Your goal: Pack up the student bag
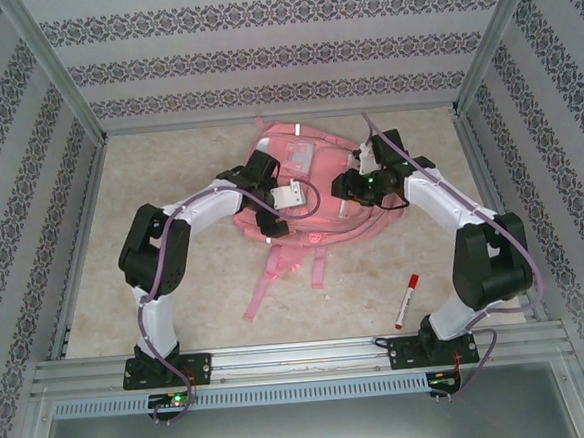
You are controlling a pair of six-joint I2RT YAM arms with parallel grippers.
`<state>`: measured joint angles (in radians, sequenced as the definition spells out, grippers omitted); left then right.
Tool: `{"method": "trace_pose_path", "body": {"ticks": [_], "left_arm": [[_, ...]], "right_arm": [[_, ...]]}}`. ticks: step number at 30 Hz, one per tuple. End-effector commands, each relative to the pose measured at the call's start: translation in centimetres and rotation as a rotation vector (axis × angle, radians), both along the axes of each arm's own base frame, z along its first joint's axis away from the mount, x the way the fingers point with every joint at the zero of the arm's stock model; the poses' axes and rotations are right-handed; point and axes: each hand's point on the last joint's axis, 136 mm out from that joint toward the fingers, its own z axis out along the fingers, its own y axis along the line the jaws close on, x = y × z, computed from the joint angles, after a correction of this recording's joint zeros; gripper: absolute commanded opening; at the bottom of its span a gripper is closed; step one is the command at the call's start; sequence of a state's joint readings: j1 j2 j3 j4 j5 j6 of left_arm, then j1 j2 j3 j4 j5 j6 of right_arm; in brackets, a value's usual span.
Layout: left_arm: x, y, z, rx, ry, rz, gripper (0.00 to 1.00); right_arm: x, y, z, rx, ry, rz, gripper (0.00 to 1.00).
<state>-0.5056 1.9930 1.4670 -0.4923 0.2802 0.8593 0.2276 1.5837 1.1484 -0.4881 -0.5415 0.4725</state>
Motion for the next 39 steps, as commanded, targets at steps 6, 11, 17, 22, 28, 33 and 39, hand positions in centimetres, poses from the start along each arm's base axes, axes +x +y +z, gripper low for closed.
{"method": "trace_pose_path", "body": {"ticks": [6,11,17,22,28,33,39], "left_arm": [[-1.1,0.7,-2.8,0.075,0.091,-0.076,0.60],[-3.8,0.3,-2.0,0.023,0.199,-0.108,0.09],[-5.1,-0.3,0.9,-0.081,0.317,0.041,0.00],[-6.4,-2.0,4.9,-0.244,0.428,0.110,0.00],[-7.1,-3.5,6.5,-0.349,0.589,0.142,0.00],[-6.7,-4.4,5.7,-0.376,0.674,0.179,0.00],[-6.2,-5.1,5.9,-0.423,0.681,0.200,0.00]], "right_arm": [[-1.4,0.7,-0.2,0.048,0.004,0.037,0.44],[-0.8,0.0,-2.0,0.052,0.055,0.000,0.44],[-0.1,1.9,-1.8,0.065,0.088,0.026,0.43],[-4.0,4.3,-4.6,-0.052,0.172,-0.153,0.49],[-5.3,6.9,-5.0,-0.076,0.138,-0.147,0.47],[-5.5,6.7,-5.6,-0.140,0.140,-0.144,0.41],[-4.2,7.4,-6.8,-0.114,0.129,-0.177,0.30]]}}
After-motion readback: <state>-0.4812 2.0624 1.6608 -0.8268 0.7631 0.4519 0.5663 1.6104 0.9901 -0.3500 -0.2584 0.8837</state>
